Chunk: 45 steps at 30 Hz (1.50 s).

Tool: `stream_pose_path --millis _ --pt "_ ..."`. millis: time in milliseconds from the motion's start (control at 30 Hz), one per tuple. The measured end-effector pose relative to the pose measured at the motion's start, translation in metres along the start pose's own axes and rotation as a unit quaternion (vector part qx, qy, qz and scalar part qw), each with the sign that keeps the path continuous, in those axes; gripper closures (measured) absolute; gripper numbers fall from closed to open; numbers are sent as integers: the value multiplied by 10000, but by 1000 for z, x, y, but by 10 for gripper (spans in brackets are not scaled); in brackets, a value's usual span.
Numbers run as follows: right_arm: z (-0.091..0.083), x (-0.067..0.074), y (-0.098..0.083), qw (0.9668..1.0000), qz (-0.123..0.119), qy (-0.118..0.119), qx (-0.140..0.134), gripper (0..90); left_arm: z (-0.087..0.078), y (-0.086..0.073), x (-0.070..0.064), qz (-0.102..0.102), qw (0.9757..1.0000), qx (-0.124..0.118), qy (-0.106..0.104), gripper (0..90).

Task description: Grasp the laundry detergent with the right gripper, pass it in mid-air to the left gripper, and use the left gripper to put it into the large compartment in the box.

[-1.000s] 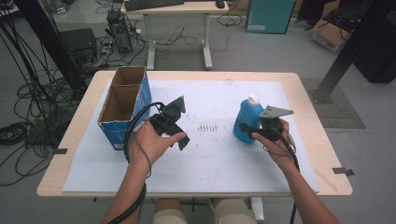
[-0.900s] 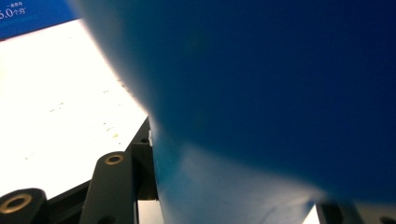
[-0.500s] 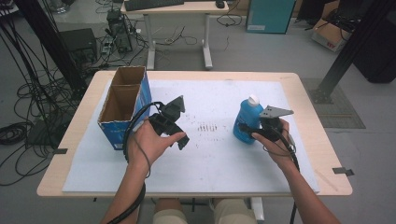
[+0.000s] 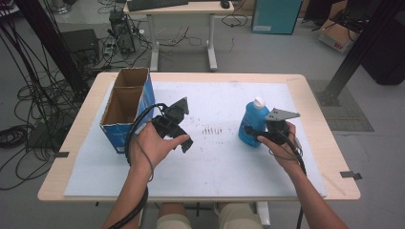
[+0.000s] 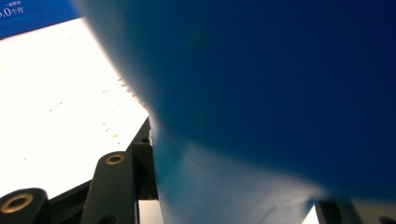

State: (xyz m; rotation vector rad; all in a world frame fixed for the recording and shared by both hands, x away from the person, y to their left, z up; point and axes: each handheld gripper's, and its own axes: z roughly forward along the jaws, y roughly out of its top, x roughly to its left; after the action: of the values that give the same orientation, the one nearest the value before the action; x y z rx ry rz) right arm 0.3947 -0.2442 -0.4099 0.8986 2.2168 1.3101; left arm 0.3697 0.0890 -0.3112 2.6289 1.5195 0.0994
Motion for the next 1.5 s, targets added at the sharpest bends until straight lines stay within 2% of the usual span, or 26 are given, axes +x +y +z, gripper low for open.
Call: stream_pose_path --millis 1067,1267,1500 --pt "0 0 0 10000 37 -19 -1 447 -9 0 2 45 10000 -83 12 59" --pt "0 0 1 10000 36 -8 39 447 -15 0 2 175 9998 -118 20 59" --pt "-2 -1 9 10000 -7 69 31 446 -32 4 2 470 9987 -212 40 59"
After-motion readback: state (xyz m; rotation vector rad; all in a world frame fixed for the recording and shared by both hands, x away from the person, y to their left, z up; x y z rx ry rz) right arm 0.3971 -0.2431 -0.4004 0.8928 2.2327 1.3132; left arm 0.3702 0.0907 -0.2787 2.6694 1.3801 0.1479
